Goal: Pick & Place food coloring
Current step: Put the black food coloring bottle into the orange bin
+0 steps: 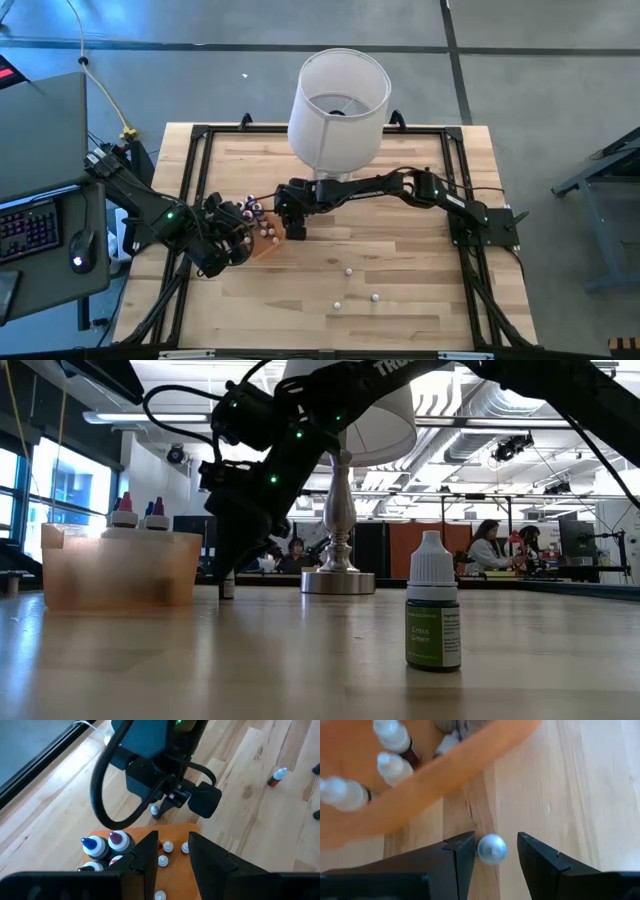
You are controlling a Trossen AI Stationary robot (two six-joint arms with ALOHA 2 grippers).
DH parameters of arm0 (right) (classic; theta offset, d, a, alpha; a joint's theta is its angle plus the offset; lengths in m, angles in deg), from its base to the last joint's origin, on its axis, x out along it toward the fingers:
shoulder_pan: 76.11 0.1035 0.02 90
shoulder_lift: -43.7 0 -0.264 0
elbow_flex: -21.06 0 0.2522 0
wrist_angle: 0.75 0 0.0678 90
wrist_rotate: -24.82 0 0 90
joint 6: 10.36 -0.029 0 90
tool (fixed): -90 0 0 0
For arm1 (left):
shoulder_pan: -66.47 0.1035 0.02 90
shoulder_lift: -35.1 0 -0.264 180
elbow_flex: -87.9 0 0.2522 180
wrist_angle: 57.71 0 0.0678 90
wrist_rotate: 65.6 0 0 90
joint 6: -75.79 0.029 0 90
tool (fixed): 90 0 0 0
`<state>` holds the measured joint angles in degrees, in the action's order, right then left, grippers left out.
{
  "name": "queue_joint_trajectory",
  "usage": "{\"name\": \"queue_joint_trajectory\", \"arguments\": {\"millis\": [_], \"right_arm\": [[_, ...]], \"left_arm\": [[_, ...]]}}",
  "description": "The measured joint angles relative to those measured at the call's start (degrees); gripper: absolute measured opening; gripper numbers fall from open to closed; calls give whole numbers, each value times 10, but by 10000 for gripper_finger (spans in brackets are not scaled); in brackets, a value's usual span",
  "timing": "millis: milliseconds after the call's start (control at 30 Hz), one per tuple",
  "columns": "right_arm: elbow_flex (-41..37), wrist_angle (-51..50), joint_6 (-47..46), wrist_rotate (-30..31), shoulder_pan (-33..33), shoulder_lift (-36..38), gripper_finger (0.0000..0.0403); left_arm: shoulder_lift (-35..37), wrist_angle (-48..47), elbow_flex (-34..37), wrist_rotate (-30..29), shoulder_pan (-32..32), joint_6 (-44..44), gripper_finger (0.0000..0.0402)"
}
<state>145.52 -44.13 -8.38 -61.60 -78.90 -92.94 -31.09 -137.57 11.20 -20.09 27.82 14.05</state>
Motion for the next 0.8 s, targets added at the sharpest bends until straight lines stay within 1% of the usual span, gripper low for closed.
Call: {"name": "queue_joint_trajectory", "arguments": {"millis": [167,267,533,633,733,800], "right_arm": [[0,8,0,-4,-3,-2,139],[0,0,-1,-7,-3,-2,131],[0,-11,-5,-5,-1,-1,63],[0,-18,-5,2,5,7,62],[0,-17,-5,10,14,30,62],[0,-19,-4,31,24,51,63]], "left_arm": [[0,0,0,0,0,1,106],[0,0,0,0,0,1,106],[0,0,0,0,0,2,106],[0,0,0,0,0,2,106],[0,0,0,0,0,2,106],[0,0,0,0,0,2,106]]}}
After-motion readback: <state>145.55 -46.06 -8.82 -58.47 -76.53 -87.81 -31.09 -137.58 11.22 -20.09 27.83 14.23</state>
